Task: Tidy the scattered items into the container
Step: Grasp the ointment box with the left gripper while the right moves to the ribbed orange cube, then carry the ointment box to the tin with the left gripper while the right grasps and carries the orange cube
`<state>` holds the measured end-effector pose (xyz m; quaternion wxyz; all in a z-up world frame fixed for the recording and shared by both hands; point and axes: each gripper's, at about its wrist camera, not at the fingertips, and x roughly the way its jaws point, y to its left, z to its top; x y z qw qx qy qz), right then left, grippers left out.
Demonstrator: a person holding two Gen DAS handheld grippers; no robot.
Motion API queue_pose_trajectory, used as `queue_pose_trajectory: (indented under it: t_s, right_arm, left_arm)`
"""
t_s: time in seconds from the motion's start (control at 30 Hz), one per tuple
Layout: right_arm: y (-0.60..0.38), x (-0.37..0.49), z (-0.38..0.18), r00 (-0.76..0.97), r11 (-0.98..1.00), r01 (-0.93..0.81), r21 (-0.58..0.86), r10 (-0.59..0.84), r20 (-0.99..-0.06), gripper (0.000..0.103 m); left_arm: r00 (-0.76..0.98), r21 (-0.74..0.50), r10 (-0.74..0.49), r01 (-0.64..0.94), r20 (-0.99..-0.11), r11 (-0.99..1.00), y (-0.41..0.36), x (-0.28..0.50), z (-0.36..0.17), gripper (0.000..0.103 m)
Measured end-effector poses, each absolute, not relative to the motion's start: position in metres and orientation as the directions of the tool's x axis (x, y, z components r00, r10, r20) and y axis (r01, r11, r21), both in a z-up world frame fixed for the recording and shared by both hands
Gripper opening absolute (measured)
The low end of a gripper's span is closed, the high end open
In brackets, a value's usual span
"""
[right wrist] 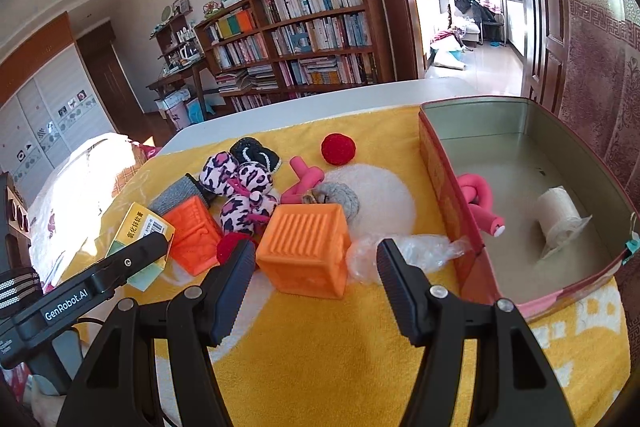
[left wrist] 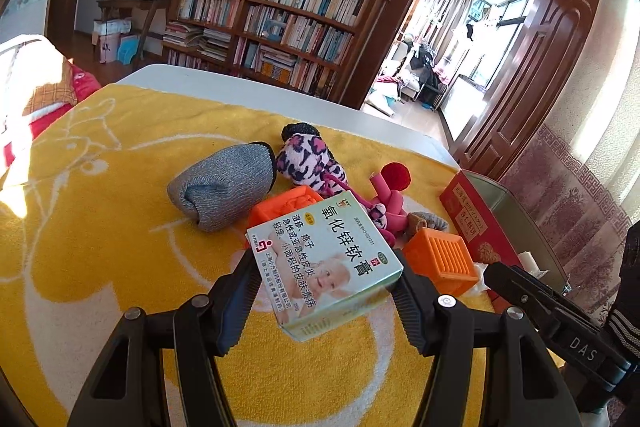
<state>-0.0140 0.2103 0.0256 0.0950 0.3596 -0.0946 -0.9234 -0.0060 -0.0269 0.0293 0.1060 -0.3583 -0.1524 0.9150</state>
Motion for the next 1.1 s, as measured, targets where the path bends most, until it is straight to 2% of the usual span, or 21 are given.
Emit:
queue_pose_trajectory:
  t_s: [0.17, 0.47, 0.53, 0.63, 1.1]
  right_arm:
    - [0.19, -0.032, 0.015, -0.68, -0.964, 0.123, 0.237, -0.256, -0.687, 0.067]
    - [0.174, -0.052, -0.002, -0.666, -0.988, 0.082, 0.132, -0.153, -0.73, 0.067]
    - [0.173, -0.051, -0.003, -0.675, -0.991, 0.074, 0.108, -0.129, -0.727, 0.061]
    - [0.172, -0.048, -0.003, -0.686, -0.992, 0.079, 0.097, -0.125, -0.717, 0.059]
    - [0.182, -0.036, 0.013, -0.724, -0.971, 0.108, 0.215, -0.225, -0.653, 0.059]
  left_arm:
    - [-0.735, -0.373, 0.299, -0.067, -0.609, -0.926, -0.036, -0.004, 0.032, 0.065]
    - [-0.736, -0.395, 0.304, -0.055, -0.604, -0.917, -0.042, -0.003, 0.031, 0.065]
    - [-0.733, -0.395, 0.308, -0.058, -0.607, -0.917, -0.041, -0.004, 0.03, 0.065]
    - [-0.732, -0.39, 0.308, -0.062, -0.608, -0.919, -0.041, -0.003, 0.031, 0.065]
    - [-0.724, -0.366, 0.289, -0.055, -0.626, -0.929, -0.036, -0.006, 0.025, 0.065]
